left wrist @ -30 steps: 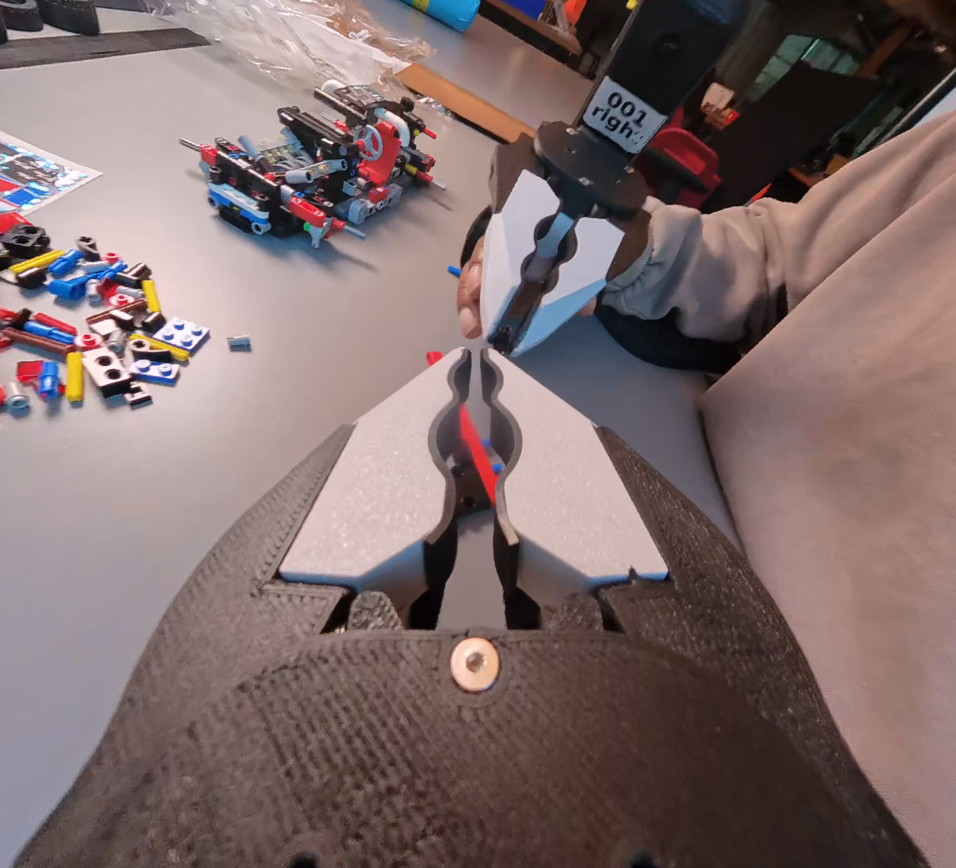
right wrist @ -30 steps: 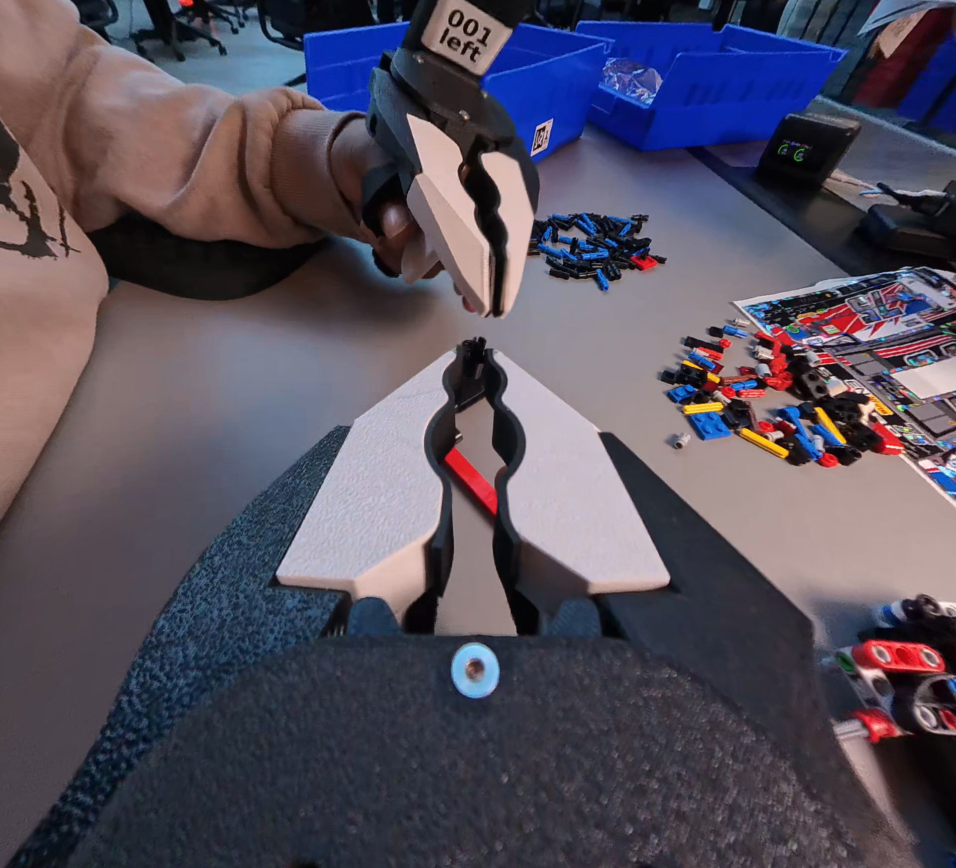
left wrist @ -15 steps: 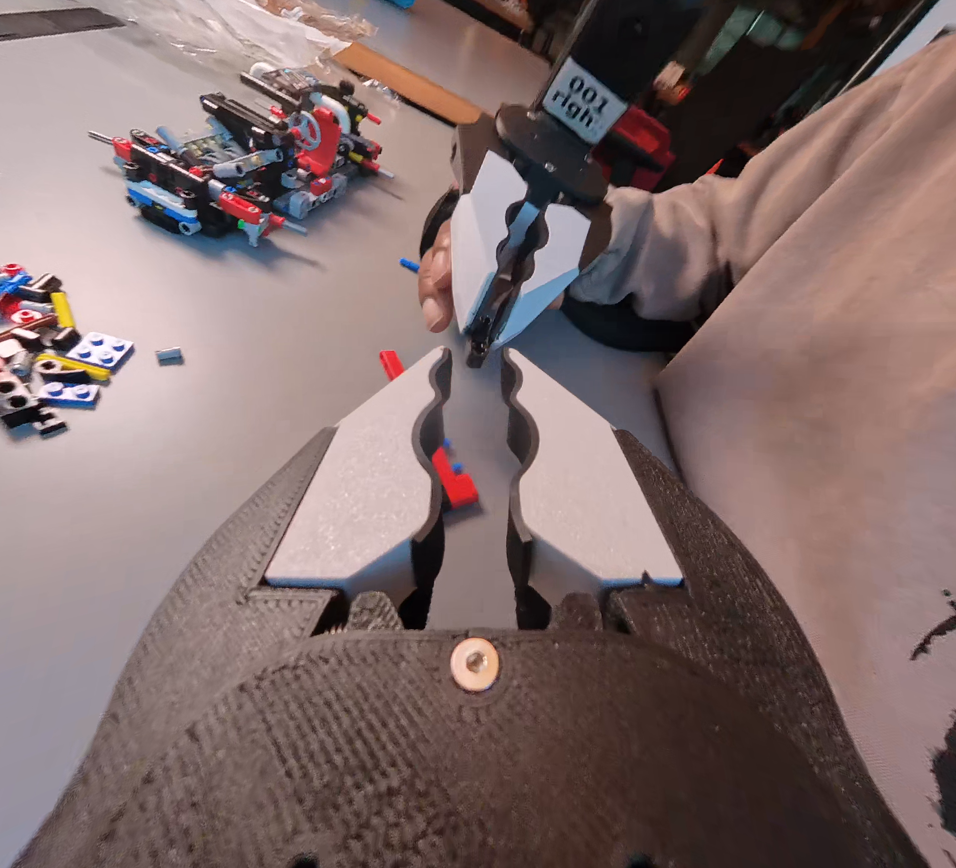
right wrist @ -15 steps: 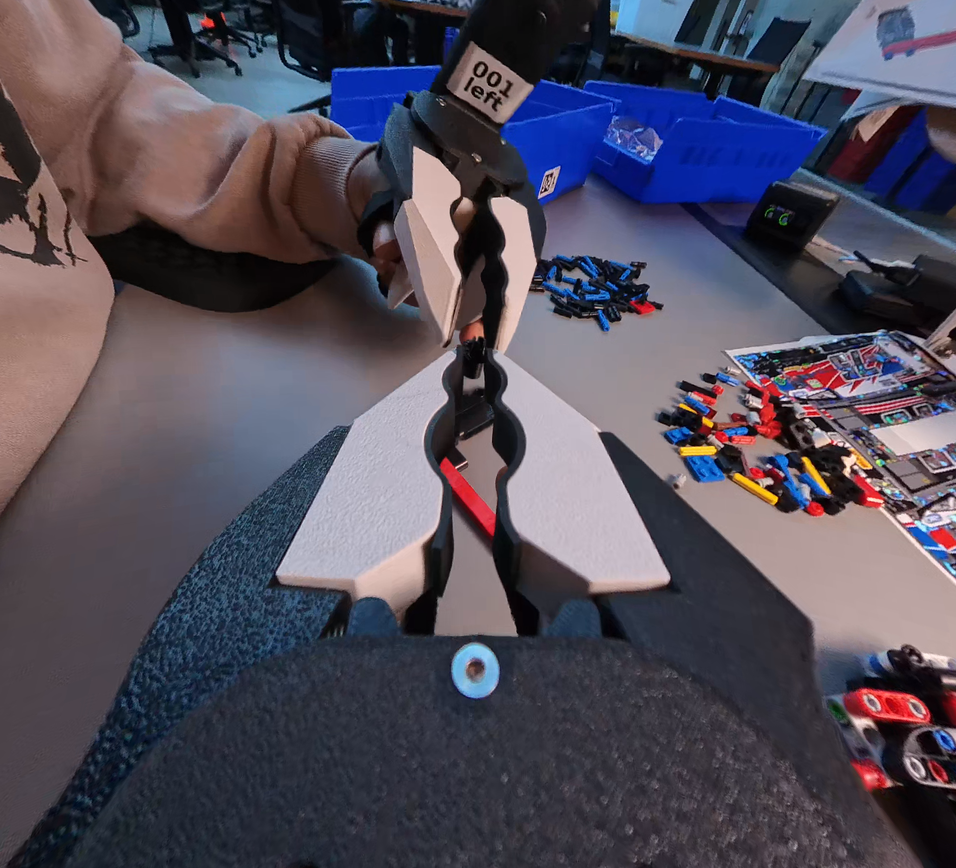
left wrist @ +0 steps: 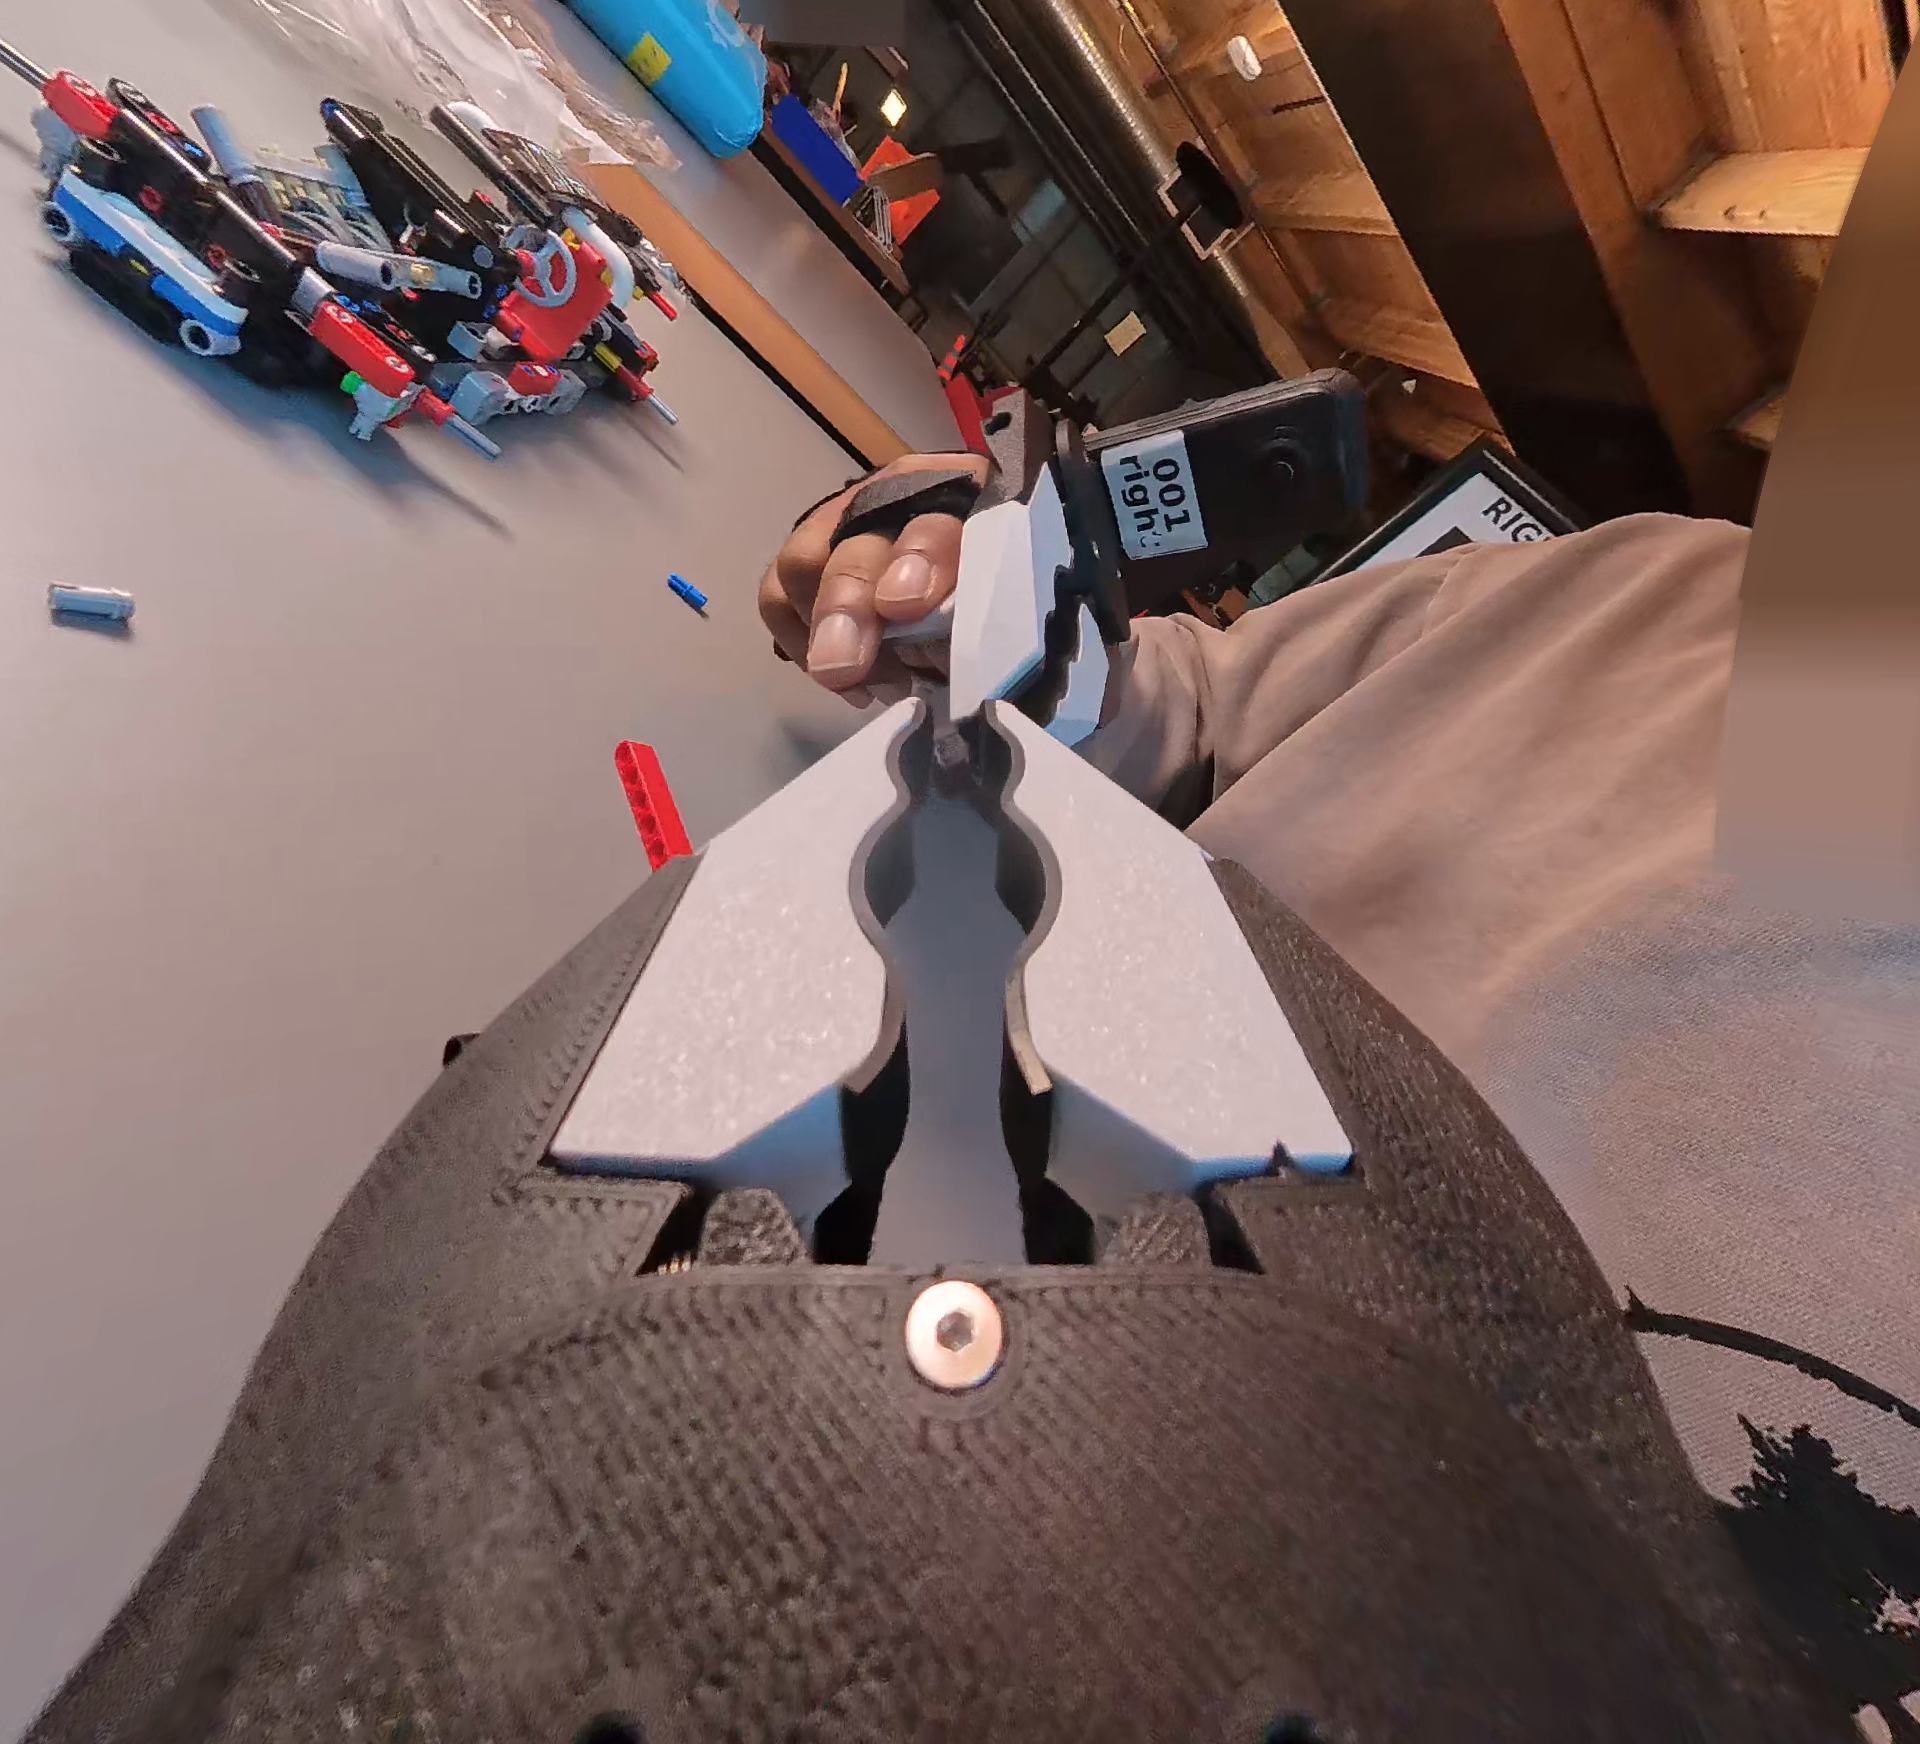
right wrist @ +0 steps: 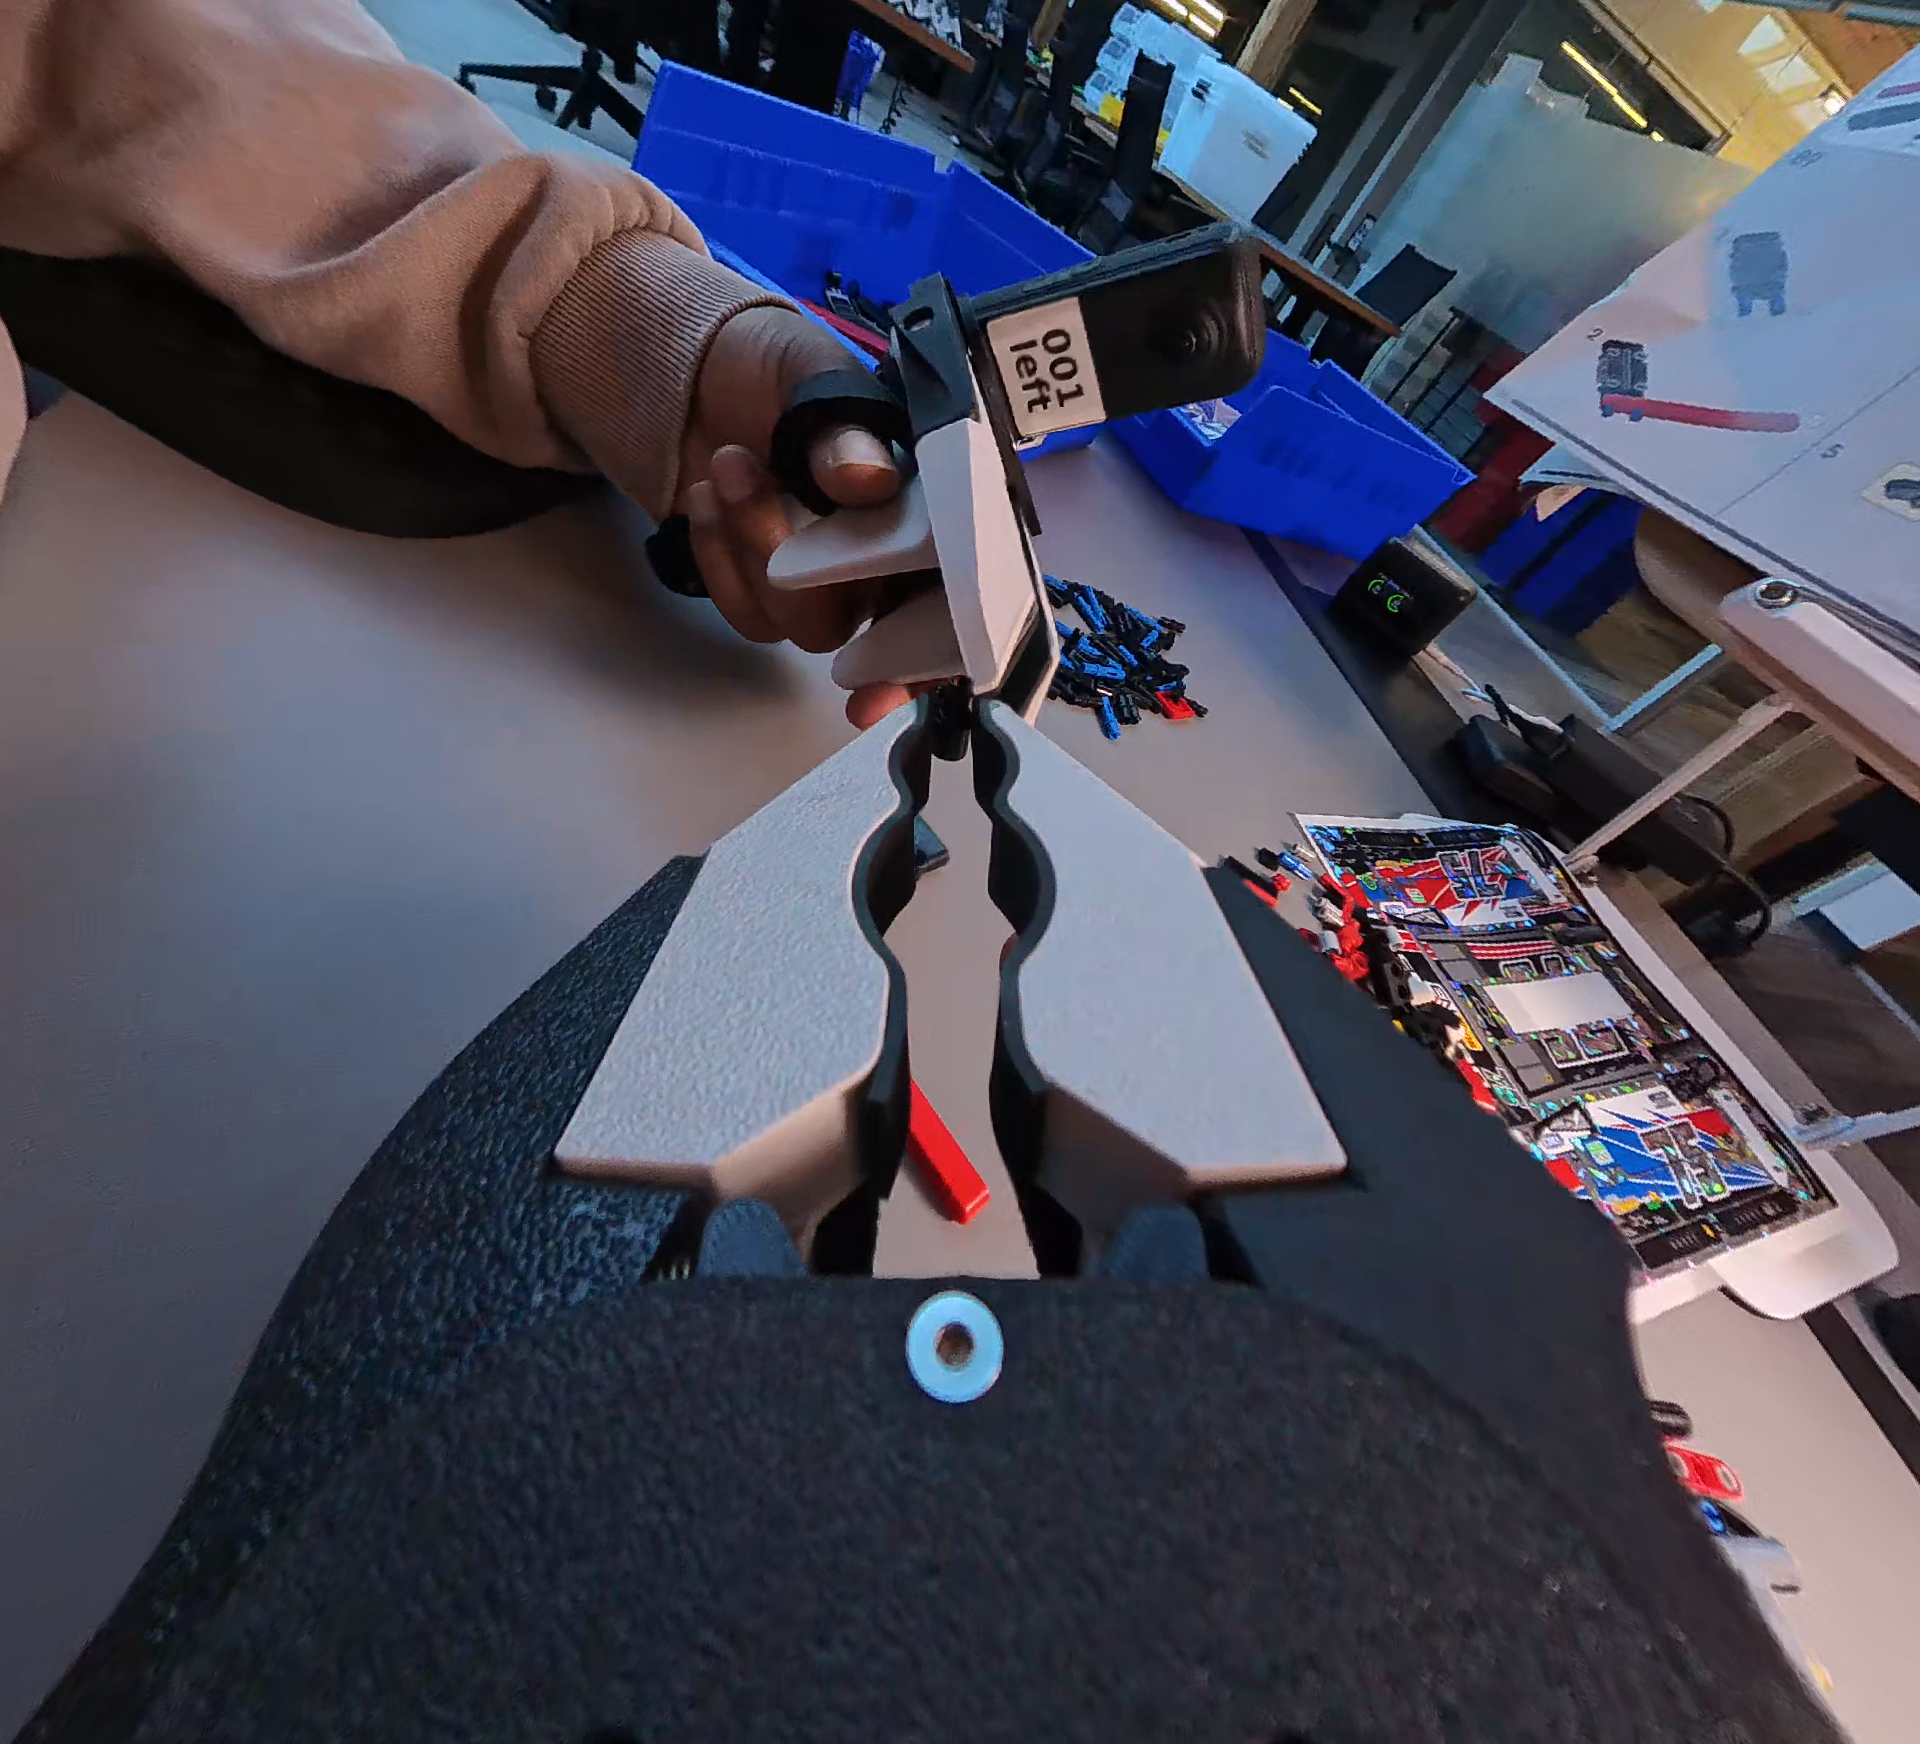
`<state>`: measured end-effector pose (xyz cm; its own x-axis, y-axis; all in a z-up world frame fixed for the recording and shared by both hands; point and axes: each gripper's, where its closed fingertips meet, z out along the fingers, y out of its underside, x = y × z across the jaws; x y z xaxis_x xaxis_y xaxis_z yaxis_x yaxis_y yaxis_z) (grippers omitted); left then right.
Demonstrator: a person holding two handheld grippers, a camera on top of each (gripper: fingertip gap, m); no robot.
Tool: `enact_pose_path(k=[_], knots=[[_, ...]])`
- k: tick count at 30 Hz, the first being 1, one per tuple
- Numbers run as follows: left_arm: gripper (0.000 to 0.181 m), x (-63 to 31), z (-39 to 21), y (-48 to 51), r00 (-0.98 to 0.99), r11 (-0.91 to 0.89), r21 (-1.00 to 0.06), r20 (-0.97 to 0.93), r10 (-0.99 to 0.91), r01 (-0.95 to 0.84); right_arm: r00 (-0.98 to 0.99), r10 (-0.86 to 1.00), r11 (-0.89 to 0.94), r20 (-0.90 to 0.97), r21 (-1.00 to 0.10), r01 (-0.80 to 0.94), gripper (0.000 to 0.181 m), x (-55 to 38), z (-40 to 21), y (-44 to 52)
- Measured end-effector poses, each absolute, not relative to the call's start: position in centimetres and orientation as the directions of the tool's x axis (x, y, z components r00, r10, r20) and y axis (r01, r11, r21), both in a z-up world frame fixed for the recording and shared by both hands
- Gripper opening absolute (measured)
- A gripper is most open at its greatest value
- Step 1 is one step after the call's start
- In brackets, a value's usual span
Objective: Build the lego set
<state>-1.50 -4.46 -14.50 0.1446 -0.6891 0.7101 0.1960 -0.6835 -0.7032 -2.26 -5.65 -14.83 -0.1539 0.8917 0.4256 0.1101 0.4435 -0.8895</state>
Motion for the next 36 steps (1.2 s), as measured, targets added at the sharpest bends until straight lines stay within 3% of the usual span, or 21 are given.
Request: enact_pose_path(k=[23,30,36], knots=[[0.011,-1.3,-14.6,-4.8,0.1,-0.739,-0.646,0.762,-0.64,0.189,-0.07,0.786,0.619,0.615,-0.78,0.091,0.005,-2.1,-14.0,-5.1],[0.006,-1.1,-14.7,-4.8,0.185,-0.639,-0.753,0.658,-0.73,0.155,-0.076,0.792,0.61,0.605,-0.786,0.098,0.005,-1.9,-14.2,-4.9],[0.006,-1.3,-15.4,-4.2,0.412,-0.344,-0.939,0.302,-0.86,-0.029,-0.095,0.836,0.548,0.54,-0.828,0.119,0.007,-1.9,-14.7,-4.6]])
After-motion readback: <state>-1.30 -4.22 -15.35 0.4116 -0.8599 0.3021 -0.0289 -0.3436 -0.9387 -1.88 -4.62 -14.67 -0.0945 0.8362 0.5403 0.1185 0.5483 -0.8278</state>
